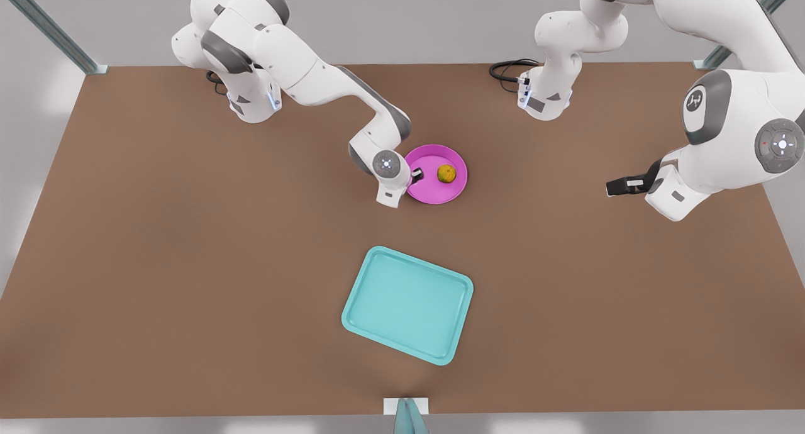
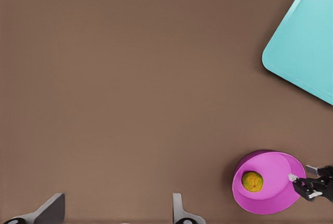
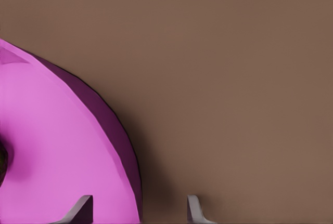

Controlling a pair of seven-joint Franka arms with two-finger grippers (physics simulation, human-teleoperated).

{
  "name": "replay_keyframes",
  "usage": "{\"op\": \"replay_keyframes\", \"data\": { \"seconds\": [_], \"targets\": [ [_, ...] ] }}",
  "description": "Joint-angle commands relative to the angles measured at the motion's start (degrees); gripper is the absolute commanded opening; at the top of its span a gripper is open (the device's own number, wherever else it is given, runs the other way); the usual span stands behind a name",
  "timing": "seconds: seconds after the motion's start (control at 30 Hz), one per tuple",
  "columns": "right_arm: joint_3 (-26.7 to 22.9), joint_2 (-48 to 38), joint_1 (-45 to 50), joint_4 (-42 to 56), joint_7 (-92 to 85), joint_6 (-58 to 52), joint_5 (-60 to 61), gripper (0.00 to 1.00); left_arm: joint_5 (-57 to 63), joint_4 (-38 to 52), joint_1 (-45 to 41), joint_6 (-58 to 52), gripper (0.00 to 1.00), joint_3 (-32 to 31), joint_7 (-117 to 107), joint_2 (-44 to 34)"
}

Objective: Place the orange on the plate with the left arm and the plate on the tray with the right arm

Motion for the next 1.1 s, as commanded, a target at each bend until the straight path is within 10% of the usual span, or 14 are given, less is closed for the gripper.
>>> {"op": "replay_keyframes", "data": {
  "seconds": [0.0, 0.43, 1.07],
  "targets": [
    [0.4, 0.1, 0.1, 0.1, 0.8, 0.0, 0.0, 0.72, 0.0, 0.0, 0.0, 0.0, 1.0, 0.0, 0.2, 0.0],
    [2.9, 0.9, -0.8, 2.0, 0.2, -0.8, -0.2, 0.22, 0.0, 0.1, 0.0, 0.0, 1.0, 0.1, 0.2, 0.0],
    [3.6, 3.8, -21.2, 19.7, 0.1, -3.9, 3.2, 0.21, 1.7, 0.1, 0.1, 0.0, 1.0, 0.0, 0.9, 0.1]
  ]
}}
